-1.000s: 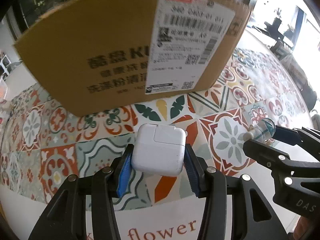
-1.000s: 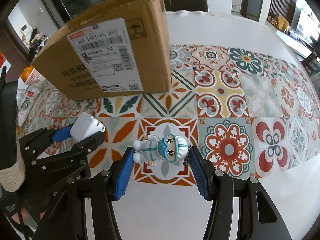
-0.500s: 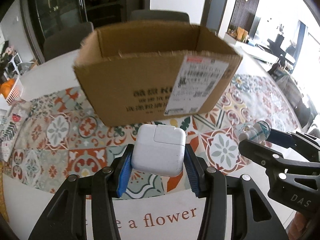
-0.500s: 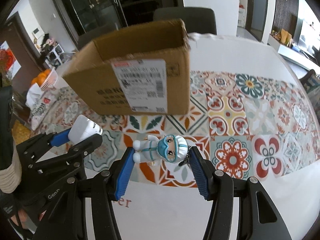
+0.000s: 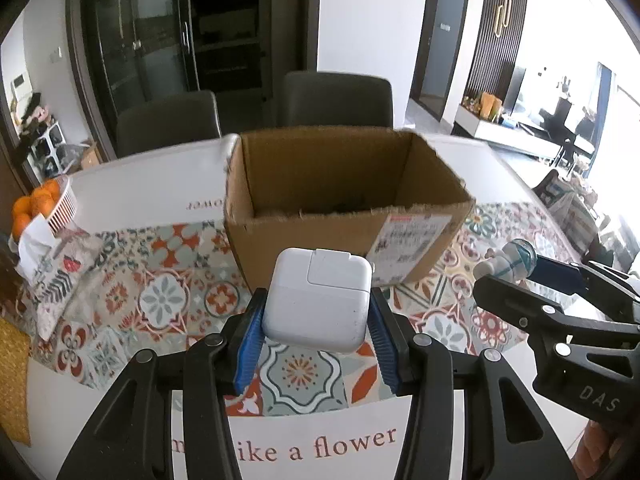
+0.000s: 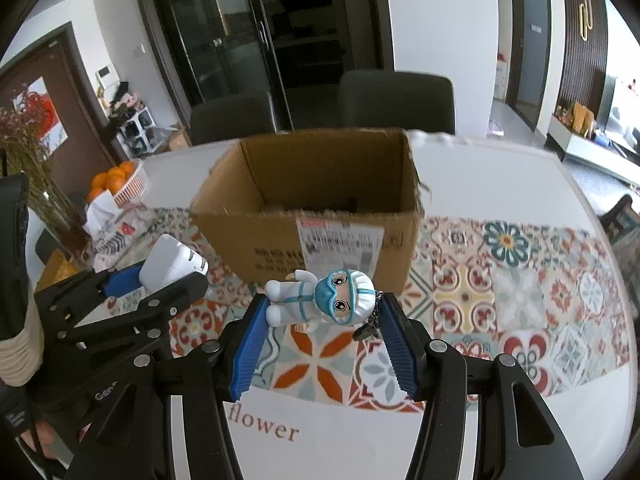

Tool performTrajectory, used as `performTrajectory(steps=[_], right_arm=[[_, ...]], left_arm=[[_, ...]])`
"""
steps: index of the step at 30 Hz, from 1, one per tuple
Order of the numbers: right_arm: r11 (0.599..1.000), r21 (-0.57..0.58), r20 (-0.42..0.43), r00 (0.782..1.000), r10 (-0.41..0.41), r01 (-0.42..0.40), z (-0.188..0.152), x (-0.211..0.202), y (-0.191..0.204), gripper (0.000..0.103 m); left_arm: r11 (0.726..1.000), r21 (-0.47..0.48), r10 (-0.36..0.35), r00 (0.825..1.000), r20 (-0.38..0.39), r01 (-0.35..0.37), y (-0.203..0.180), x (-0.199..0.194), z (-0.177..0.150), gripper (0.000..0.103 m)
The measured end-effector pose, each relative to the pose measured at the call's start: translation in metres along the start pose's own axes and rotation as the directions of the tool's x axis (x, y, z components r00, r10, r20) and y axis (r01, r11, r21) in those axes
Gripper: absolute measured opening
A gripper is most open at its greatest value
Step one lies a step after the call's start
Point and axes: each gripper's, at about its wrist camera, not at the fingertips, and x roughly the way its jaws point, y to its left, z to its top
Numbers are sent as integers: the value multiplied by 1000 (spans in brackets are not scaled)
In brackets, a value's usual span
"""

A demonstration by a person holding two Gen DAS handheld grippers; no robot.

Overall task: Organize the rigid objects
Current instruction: 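Carry the adapter and figurine over the box and lower them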

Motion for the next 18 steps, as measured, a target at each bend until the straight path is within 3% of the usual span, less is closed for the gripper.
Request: performTrajectory(steps=[18], right_arm=[[998, -69, 124, 992, 21, -12, 53, -22, 21, 56]], left_arm=[[1000, -8, 25, 994, 111, -24, 14, -32, 48, 48]])
